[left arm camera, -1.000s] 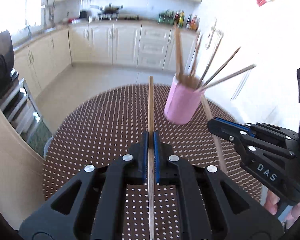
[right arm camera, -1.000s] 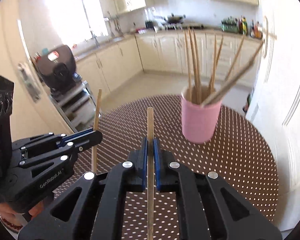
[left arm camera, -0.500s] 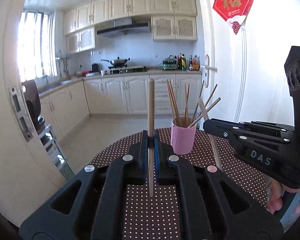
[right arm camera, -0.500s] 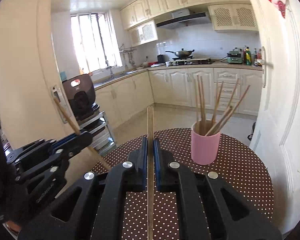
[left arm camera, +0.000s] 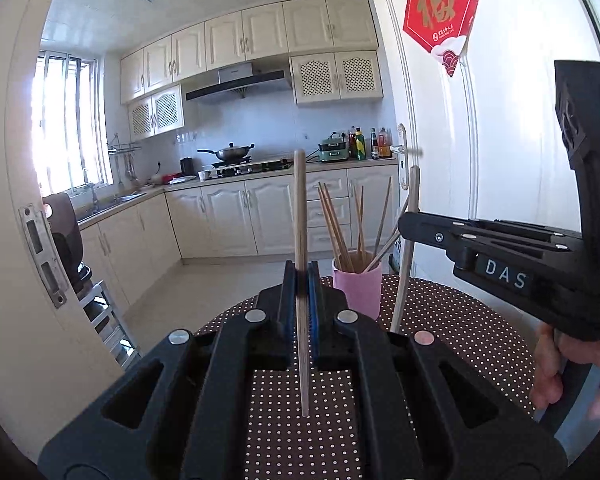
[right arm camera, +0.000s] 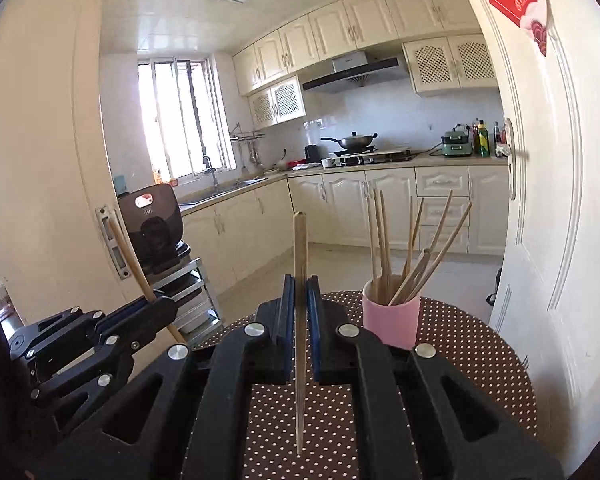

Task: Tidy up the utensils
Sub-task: 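Lift both held chopsticks and carry them over the pink cup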

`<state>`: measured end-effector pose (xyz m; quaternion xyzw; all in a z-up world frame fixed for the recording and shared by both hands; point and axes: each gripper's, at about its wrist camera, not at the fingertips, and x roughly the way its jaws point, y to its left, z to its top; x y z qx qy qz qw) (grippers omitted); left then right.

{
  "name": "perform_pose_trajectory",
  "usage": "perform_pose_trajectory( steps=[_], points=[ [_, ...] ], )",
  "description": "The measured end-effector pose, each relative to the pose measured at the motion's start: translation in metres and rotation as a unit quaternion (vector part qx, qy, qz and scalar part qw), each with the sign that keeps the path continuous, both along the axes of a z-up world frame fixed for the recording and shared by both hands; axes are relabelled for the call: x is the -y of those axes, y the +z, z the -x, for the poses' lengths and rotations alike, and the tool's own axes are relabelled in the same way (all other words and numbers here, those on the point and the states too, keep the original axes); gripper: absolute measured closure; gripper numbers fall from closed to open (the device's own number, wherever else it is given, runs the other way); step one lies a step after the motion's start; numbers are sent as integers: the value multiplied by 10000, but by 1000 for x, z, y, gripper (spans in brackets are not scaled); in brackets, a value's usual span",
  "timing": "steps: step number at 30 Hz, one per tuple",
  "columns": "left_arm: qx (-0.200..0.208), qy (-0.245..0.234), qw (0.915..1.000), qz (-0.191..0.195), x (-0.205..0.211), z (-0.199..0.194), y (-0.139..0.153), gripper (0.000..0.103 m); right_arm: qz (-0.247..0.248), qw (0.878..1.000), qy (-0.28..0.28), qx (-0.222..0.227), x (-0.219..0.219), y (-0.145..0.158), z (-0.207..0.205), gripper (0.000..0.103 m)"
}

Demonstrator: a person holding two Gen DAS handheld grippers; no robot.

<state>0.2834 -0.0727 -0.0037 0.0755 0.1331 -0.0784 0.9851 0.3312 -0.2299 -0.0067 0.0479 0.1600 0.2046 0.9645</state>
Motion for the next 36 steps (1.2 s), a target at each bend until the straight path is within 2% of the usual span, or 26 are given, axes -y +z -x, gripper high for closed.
perform_pose_trajectory(
  steps=[7, 9, 15, 21, 25, 29, 33, 36],
  points=[
    [-263, -319, 9978, 516, -4, -28, 9, 97, 213, 9982, -365, 417, 7, 13, -3, 98],
    [-181, -348, 9966, 722, -6, -36, 16, 97, 238, 9968, -506, 578, 13, 22, -5, 98],
    [200, -500, 9932, 1030, 1, -62, 37, 97, 221, 9891, -921, 1123, 29, 42, -11, 98],
    [352, -552, 9909, 1172, 15, -95, 44, 97, -48, 9861, -1011, 1320, 35, 48, -33, 98],
    [533, -440, 9894, 1279, 19, -113, 44, 97, -57, 9827, -1129, 1465, 31, 48, -46, 98],
    [683, -378, 9896, 1210, 28, -131, 44, 97, -69, 9792, -1258, 1590, 32, 51, -61, 98],
    [871, -378, 9854, 1413, 30, -146, 48, 97, -111, 9775, -1335, 1632, 36, 53, -76, 98],
    [850, -476, 9843, 1471, 37, -159, 46, 97, -130, 9780, -1359, 1577, 39, 47, -84, 98]
  ],
)
